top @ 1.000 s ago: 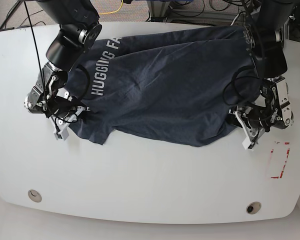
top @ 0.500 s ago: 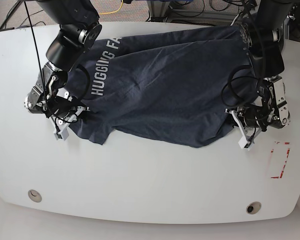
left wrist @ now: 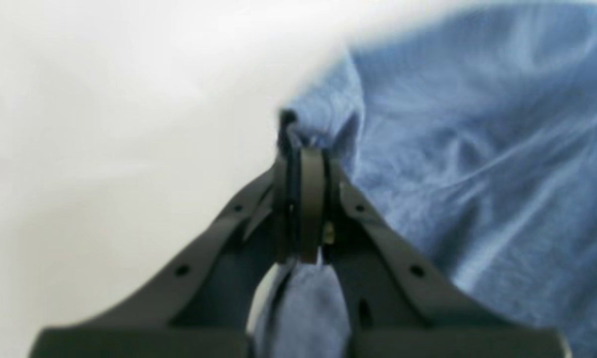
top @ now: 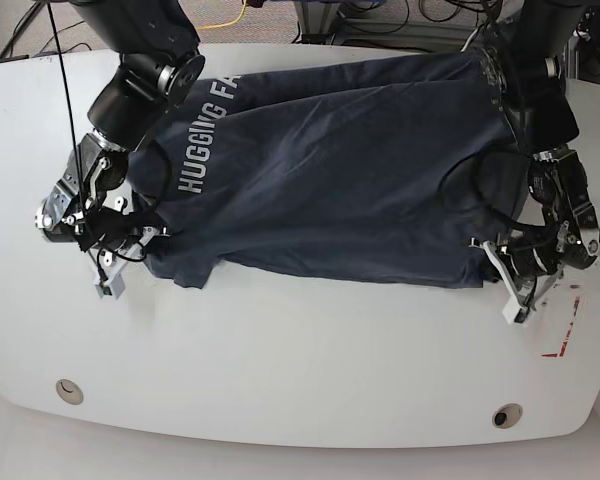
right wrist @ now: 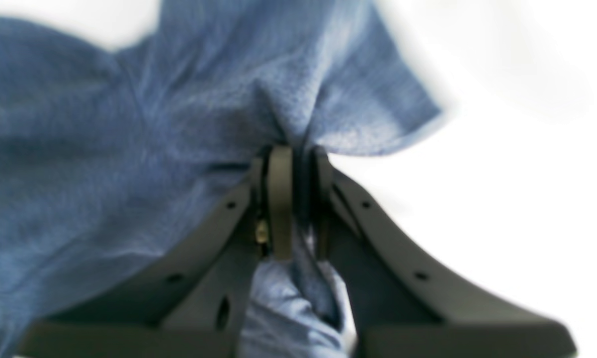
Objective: Layout the t-shirt on the table in an organized manner, then fold the t-shirt properly
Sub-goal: 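Hold the hem with both grippers and drag the t-shirt across the table, then open the right gripper and release the t-shirt, left gripper keeps holding, then move the right gripper to the collar and grasp the shoulder seam, then pull the collar with the right gripper away from the left gripper, then release the collar and regrasp the t-shirt's side edge with the right gripper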
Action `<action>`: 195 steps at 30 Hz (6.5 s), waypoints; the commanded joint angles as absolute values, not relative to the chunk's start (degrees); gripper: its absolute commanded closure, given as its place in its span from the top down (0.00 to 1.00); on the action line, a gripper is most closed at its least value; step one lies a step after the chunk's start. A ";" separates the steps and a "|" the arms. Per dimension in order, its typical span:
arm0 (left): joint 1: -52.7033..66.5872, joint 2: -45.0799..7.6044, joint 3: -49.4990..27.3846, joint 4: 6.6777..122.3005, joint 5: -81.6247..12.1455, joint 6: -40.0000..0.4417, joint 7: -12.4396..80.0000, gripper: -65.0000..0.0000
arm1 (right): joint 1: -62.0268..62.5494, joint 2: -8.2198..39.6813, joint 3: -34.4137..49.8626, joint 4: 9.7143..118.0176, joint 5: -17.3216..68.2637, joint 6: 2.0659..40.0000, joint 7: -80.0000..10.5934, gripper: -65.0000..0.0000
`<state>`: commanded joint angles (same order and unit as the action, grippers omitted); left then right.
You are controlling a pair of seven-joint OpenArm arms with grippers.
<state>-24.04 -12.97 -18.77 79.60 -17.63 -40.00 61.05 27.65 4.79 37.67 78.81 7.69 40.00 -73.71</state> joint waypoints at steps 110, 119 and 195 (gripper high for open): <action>-15.25 -20.97 -40.48 106.15 -30.99 -40.00 80.00 0.00 | 32.57 -8.57 25.80 51.56 7.69 40.00 -53.76 0.56; -15.25 -20.97 -40.31 106.15 -30.99 -40.00 80.00 0.00 | 30.46 -7.25 25.89 52.88 7.69 40.00 -56.13 0.02; -13.14 -20.44 -35.56 106.15 -30.99 -40.00 80.00 0.00 | 27.03 13.76 31.69 54.46 21.93 40.00 -60.79 1.00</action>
